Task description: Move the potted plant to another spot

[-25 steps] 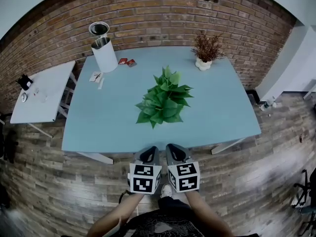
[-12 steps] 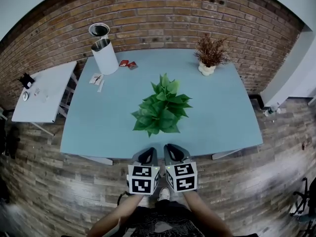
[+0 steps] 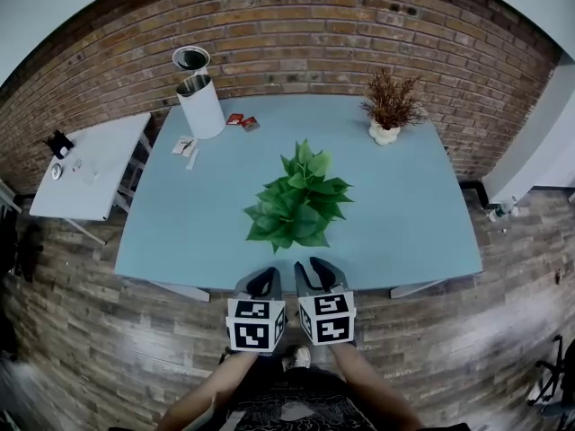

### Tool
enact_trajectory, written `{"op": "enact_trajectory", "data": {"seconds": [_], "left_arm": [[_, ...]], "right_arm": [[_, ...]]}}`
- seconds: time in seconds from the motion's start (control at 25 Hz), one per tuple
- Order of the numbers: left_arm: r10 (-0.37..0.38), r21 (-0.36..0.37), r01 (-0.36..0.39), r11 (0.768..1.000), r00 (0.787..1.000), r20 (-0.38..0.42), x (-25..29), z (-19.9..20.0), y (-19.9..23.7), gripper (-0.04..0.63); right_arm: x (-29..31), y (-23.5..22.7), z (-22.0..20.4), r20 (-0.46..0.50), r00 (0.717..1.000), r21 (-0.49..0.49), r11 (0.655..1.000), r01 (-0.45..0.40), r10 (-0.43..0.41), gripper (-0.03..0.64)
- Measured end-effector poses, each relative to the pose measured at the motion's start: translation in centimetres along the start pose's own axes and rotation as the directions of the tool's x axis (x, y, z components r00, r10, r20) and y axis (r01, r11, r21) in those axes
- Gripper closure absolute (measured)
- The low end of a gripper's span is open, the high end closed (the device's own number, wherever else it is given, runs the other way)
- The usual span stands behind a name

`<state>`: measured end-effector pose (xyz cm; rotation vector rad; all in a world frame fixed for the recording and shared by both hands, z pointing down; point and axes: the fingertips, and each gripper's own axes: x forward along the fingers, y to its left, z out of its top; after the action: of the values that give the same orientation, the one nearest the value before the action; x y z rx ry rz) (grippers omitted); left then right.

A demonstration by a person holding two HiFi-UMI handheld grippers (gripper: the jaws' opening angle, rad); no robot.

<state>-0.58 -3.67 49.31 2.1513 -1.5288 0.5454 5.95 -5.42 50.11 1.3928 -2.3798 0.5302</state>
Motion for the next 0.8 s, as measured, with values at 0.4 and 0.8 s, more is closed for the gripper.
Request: {"op": "enact_trajectory", "data": {"seconds": [0.4, 0.8], "left_arm": [[0.022, -0.028, -0.022, 0.999, 1.0, 0.006, 0.4, 0.3, 2.0, 0.597], [0.017, -0.035, -0.017, 0.999, 1.0, 0.005, 1.5, 1.1, 4.3, 0.597]], "right_arm": [[2.3, -0.6, -0.5, -0.017, 0.999, -0.025, 0.999, 0.032, -0.033, 0.455], [5.0, -1.2, -0.7, -0.024, 0.996, -0.043, 0.995, 0.089, -0.09, 0.317]]}}
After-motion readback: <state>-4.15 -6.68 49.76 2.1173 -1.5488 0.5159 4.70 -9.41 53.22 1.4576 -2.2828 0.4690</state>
